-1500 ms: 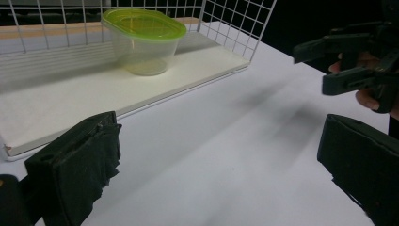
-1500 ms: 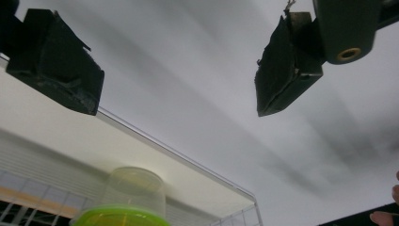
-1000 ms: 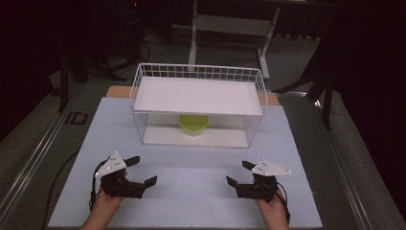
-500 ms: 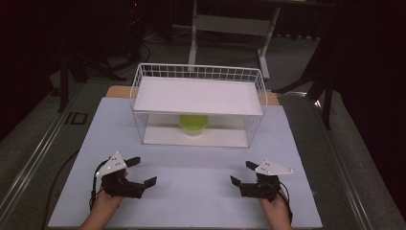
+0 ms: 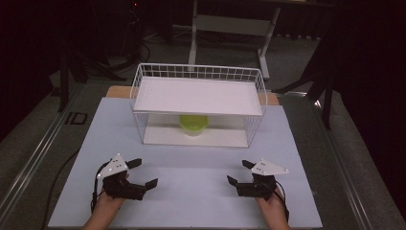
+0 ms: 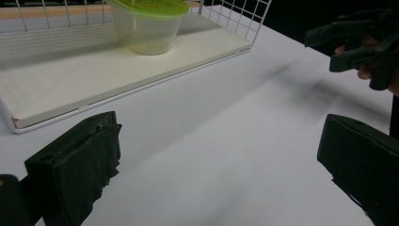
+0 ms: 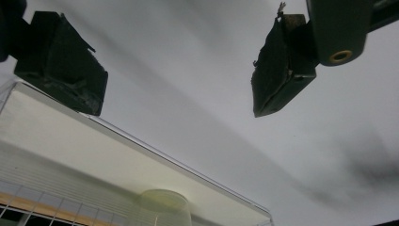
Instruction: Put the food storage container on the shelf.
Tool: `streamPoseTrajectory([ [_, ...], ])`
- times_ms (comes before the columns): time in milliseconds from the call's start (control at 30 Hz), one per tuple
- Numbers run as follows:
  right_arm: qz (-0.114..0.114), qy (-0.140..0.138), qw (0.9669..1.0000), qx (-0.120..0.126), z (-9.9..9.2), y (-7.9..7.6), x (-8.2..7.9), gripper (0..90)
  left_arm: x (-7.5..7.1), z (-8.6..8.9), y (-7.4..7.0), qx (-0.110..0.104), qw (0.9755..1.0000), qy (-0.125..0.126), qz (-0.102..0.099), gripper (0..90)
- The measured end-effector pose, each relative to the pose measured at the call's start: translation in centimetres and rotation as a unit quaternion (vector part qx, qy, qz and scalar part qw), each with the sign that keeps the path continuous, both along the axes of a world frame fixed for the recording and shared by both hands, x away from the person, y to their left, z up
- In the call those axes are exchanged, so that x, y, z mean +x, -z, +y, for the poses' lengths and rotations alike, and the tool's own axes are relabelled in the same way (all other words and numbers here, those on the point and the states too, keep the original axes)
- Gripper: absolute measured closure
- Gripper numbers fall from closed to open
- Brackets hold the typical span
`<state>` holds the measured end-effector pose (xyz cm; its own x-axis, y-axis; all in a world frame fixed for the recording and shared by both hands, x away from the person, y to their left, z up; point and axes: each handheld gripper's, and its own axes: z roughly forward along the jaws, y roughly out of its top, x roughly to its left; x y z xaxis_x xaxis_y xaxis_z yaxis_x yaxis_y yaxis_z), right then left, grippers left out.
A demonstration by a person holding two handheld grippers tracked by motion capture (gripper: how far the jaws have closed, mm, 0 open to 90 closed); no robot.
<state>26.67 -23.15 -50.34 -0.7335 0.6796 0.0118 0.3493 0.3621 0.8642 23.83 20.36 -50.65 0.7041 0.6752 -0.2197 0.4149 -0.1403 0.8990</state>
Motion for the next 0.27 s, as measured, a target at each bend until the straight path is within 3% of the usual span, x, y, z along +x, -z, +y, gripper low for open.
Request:
streamPoseTrajectory([
  [167, 0.002, 0.001, 0.9999, -0.01, 0.06, 0.29, 0.15, 18.7, -0.06, 0.0, -0.03, 0.006, 1.0, 0.0, -0.002, 0.8],
  [267, 0.003, -0.006, 1.0, -0.003, 0.05, 0.21, 0.1, 18.8, -0.14, 0.01, -0.07, 0.006, 1.0, -0.002, -0.004, 0.8],
])
